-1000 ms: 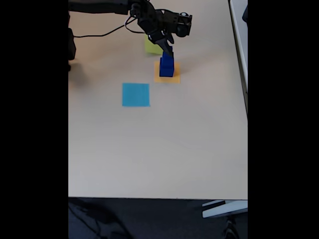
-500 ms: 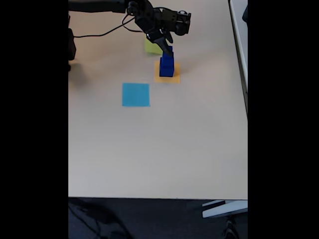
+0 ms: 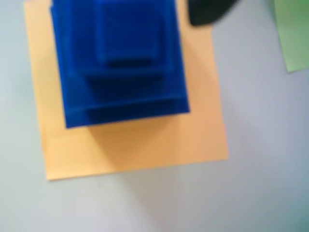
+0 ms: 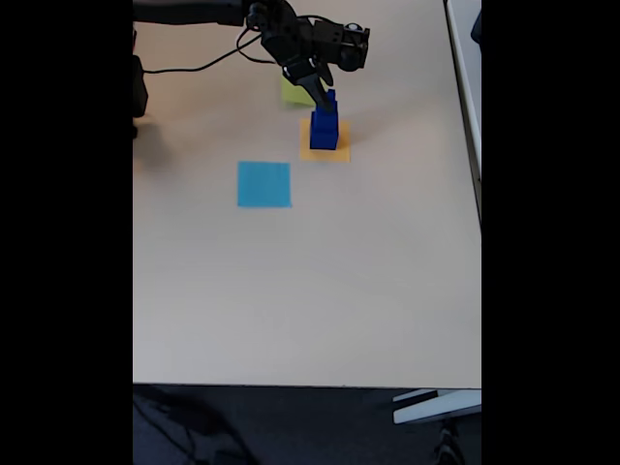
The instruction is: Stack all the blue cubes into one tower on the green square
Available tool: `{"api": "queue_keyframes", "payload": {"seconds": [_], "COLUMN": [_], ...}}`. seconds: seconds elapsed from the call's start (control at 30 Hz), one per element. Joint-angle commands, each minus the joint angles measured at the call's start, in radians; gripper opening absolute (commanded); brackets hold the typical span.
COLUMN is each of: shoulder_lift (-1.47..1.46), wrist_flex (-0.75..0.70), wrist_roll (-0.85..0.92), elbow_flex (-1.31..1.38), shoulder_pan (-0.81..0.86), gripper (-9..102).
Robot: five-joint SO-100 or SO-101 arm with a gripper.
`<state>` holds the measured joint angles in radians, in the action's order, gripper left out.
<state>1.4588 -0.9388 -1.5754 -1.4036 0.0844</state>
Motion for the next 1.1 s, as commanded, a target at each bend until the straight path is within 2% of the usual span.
{"api": "queue_keyframes", "payload": {"seconds": [0.0, 1.07], "shoulder_lift": [0.066, 0.003], "wrist_flex": [-0.002, 0.005], "wrist_roll": [0.006, 0.032], "elbow_flex": [0.066, 0.081], "shoulder_pan": [0.005, 0.005], "gripper": [25, 26]}}
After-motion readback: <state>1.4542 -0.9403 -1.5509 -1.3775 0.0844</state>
